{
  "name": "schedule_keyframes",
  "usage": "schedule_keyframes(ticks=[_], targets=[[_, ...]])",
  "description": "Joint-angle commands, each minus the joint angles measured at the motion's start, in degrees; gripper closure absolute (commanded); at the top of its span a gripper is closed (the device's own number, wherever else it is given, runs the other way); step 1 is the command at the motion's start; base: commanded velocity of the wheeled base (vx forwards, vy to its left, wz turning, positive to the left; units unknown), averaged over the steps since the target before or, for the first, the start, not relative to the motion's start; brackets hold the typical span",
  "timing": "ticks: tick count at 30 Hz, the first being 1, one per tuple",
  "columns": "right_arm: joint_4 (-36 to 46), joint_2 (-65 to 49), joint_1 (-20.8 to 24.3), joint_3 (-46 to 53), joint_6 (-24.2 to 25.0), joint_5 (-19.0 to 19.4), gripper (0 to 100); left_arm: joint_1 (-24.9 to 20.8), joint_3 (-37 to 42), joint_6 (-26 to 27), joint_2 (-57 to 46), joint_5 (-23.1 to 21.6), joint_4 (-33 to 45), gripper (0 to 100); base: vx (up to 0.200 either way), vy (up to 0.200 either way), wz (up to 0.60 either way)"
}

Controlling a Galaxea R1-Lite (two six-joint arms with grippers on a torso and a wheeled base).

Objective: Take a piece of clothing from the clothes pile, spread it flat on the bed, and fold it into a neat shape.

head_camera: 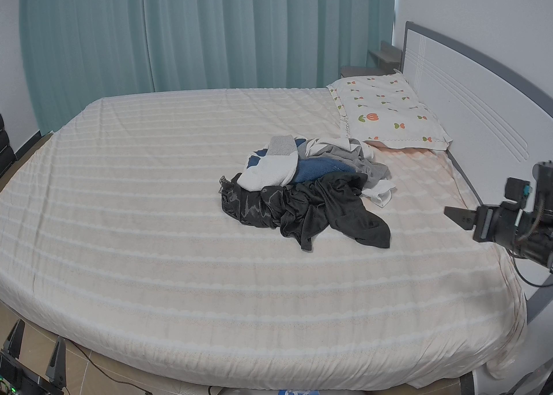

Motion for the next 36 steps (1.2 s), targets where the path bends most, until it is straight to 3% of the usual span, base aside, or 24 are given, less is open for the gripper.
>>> schedule_keyframes(ticks=[1,7,28,36], targets=[[-5.5,49.0,8.0,-30.6,8.0,-4.1,0,0.0,1.0,0.0,-1.0,0.0,0.0,0,0.000,0.000,0.00],[-2.4,53.7,7.4,-37.0,9.8,-4.1,0,0.0,1.0,0.0,-1.0,0.0,0.0,0,0.000,0.000,0.00],[-2.2,62.0,2.3,-44.8,10.6,-4.0,0,0.0,1.0,0.0,-1.0,0.0,0.0,0,0.000,0.000,0.00],[-2.1,64.4,2.9,-47.9,14.2,-3.2,0,0.0,1.0,0.0,-1.0,0.0,0.0,0,0.000,0.000,0.00]])
